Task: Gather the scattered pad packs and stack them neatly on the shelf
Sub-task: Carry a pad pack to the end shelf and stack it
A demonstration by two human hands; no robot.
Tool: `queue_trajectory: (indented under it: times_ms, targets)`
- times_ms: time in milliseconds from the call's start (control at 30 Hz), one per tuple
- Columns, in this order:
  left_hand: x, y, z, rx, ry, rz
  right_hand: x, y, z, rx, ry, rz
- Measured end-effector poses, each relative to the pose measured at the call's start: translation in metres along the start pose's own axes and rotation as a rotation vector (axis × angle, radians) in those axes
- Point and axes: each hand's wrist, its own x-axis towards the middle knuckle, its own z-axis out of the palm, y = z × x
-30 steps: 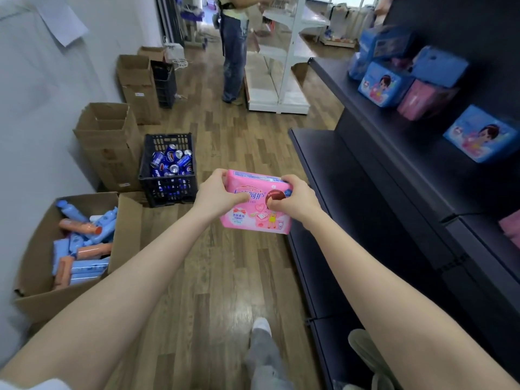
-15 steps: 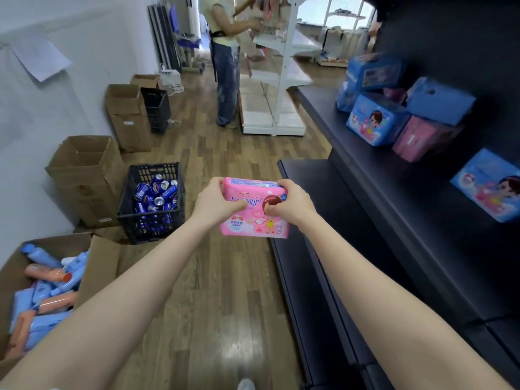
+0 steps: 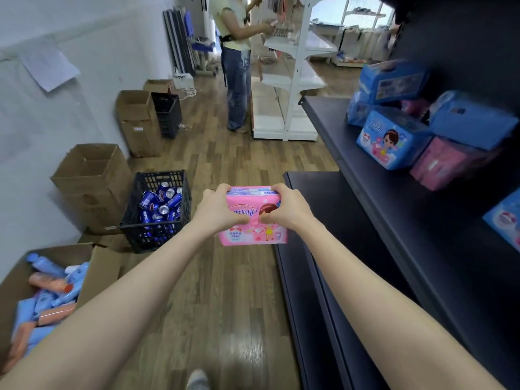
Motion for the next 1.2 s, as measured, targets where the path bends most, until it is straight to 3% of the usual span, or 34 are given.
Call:
queue_trajectory:
  times_ms: [467, 867, 1200]
  targets:
    - [0.108, -0.005, -0.01, 0.06, -0.088, 0.056, 0.088, -0.016, 0.001, -0.135, 0.028, 0.077]
    - [0.249, -0.02, -0.046, 0.053, -0.13, 0.163, 0.204, -0.053, 0.007, -0.104, 0.113, 0.18]
    - [0.301, -0.031, -0.058, 0.002, -0.125, 0.205, 0.248, -0.07, 0.017, -0.081, 0.179, 0.237]
